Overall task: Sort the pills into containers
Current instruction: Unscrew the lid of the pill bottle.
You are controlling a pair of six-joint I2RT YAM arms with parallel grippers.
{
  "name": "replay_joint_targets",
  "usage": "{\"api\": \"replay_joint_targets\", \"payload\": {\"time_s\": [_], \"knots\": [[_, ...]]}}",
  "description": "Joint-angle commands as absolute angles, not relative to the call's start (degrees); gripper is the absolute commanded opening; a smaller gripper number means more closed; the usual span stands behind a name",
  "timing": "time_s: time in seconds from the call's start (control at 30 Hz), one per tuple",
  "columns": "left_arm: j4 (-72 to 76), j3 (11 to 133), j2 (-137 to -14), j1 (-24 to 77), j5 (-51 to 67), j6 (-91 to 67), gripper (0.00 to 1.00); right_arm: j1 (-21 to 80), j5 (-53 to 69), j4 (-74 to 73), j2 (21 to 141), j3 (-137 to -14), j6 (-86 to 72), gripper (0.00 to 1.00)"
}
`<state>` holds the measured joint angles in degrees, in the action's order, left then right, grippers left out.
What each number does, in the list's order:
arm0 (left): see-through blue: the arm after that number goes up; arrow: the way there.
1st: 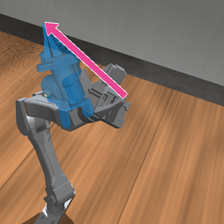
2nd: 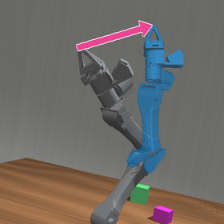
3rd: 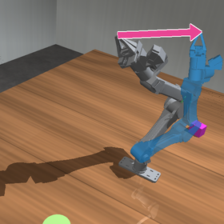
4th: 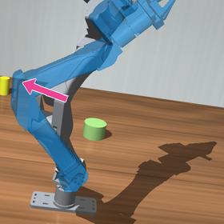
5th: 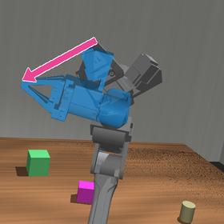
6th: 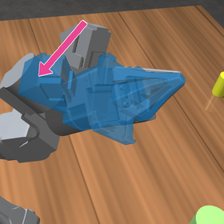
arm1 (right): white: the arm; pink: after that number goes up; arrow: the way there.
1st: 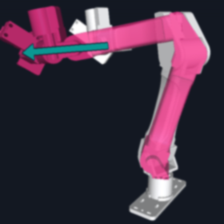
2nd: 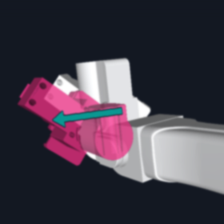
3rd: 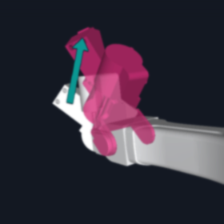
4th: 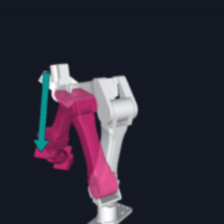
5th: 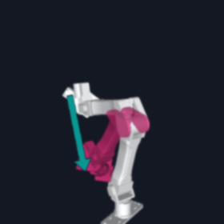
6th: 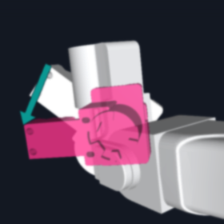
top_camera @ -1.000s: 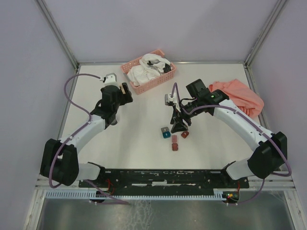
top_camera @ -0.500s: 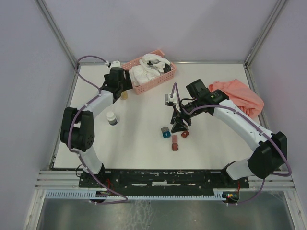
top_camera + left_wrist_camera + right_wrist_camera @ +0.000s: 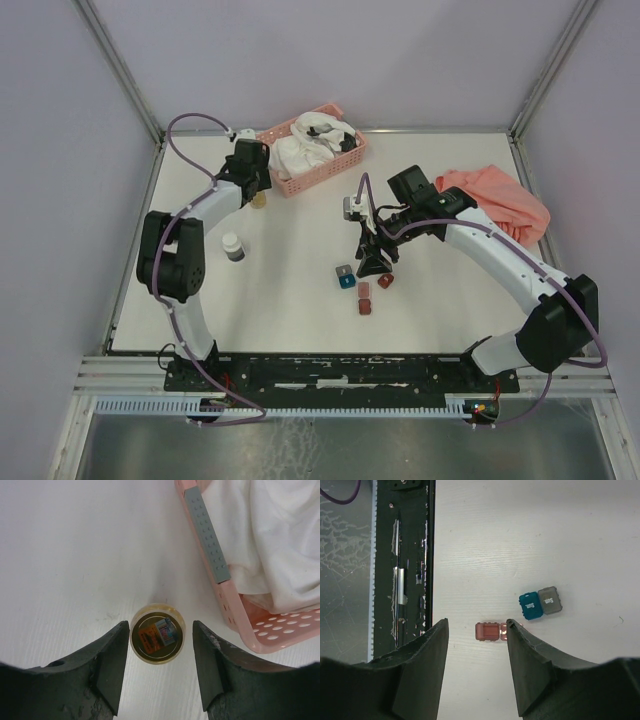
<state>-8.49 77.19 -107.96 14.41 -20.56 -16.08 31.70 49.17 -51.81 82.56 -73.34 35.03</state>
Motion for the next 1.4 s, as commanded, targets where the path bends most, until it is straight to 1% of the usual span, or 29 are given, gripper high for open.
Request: {"api": "replay_joint_targets", "payload": {"time_s": [0.0,0.07,0.43,0.5,0.57,0.67,0.73,0.8,0.93,1.17,1.37], "knots": [[-8.30,80.54,-108.79,14.02,-19.64,-14.31,0.58,31.55,49.48,-50.71,82.62,-73.46,35.94,0.58],[-8.51,80.94,-109.04,14.04,-19.15,-14.46,0.56,31.54,49.59,-50.73,82.73,-73.39,35.95,0.58],[-9.78,81.51,-109.55,14.02,-18.76,-14.65,0.56,31.48,49.72,-50.90,82.74,-73.54,35.81,0.58],[-9.87,81.64,-109.62,13.97,-18.45,-14.73,0.55,31.54,49.72,-50.89,82.73,-73.48,35.83,0.58],[-10.09,81.78,-109.62,13.97,-17.92,-14.72,0.46,31.53,49.70,-50.89,82.77,-73.48,35.86,0.58],[-11.06,81.66,-108.71,13.92,-16.82,-15.12,0.27,31.50,49.61,-50.97,82.76,-73.48,35.80,0.58],[-11.31,80.17,-106.71,13.98,-15.66,-15.91,0.20,31.53,49.66,-51.06,82.78,-73.59,35.90,0.58],[-11.02,77.02,-102.06,14.10,-13.86,-17.36,0.14,31.50,49.81,-51.10,82.70,-73.59,35.98,0.58],[-8.12,68.38,-92.46,14.59,-8.30,-20.66,0.09,31.55,50.71,-51.06,82.25,-73.51,36.25,0.58],[-2.40,49.90,-73.74,17.47,0.89,-26.20,0.04,31.16,53.40,-50.78,81.90,-73.26,36.51,0.58],[2.77,38.15,-60.58,19.60,10.58,-29.50,0.03,30.13,58.77,-47.49,82.08,-71.34,36.75,0.58]]}}
